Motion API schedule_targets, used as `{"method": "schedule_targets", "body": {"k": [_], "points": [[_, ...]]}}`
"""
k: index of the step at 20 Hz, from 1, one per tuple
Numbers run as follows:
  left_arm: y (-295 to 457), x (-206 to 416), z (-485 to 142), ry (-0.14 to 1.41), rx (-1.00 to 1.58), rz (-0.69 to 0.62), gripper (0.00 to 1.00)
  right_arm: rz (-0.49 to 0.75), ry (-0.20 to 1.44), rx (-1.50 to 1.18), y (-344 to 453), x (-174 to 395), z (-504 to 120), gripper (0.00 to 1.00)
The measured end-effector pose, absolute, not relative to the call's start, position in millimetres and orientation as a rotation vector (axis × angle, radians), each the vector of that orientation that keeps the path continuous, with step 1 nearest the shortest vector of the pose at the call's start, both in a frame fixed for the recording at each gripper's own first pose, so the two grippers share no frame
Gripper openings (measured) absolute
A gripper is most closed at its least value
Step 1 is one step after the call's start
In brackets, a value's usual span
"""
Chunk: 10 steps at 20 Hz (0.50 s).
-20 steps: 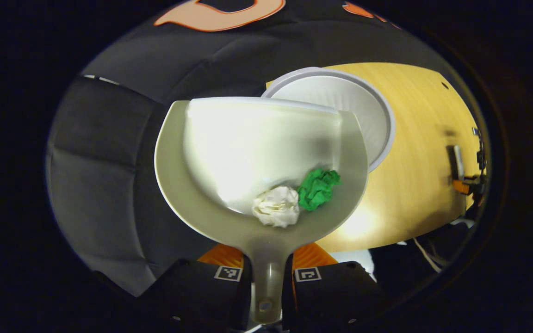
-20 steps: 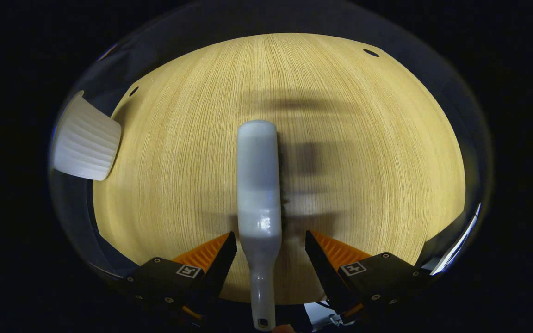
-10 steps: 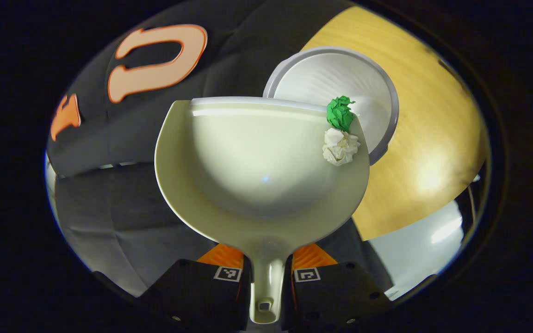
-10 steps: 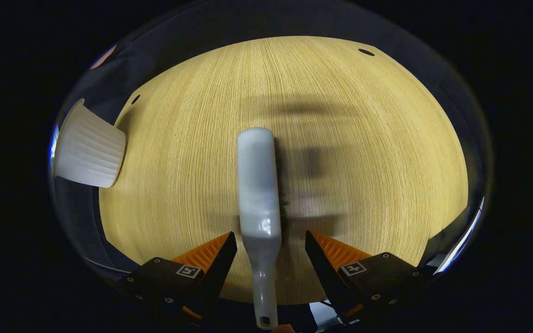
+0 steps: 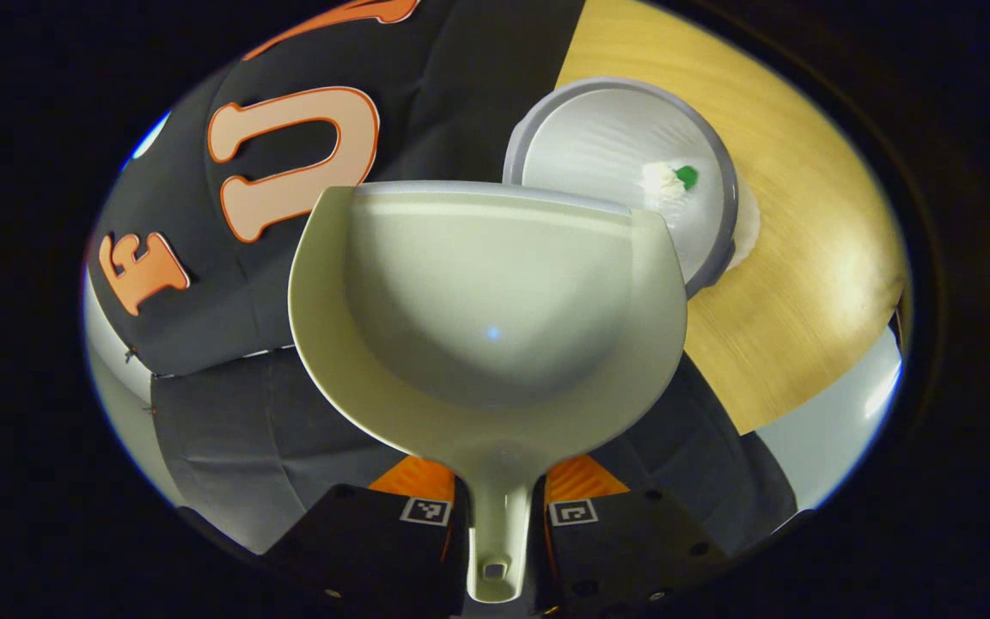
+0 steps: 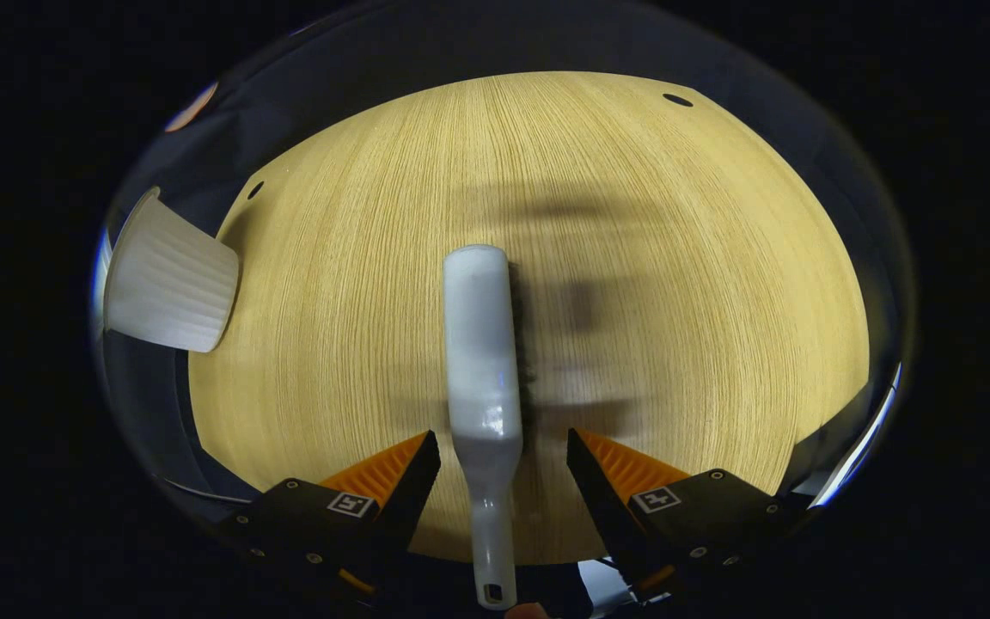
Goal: Pick up the small broom and dustpan from the desktop, sweep the trash into the dustpan with the broom, and then empty the trash into the garbage bin.
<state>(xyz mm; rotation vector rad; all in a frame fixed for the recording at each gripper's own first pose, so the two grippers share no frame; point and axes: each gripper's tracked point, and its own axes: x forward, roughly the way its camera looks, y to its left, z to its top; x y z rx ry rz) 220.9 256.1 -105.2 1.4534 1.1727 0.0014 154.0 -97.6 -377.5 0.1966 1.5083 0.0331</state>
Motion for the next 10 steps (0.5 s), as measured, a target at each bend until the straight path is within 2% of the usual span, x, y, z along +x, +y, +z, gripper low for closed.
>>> {"method": "schedule_targets", "body": {"k": [4, 7, 10], "points": [[243, 199, -127, 1.231, 1.117, 0.072, 0.27, 0.014, 1.502, 0.185, -102, 155, -376, 0.93], [215, 203, -149, 1.206, 0.826, 0.132, 0.27, 0.004, 1.500, 0.177, -103, 155, -375, 0.93], [170, 217, -171, 1.197, 0.530, 0.100, 0.27, 0.004, 1.489, 0.158, -104, 157, -371, 0.93]]}}
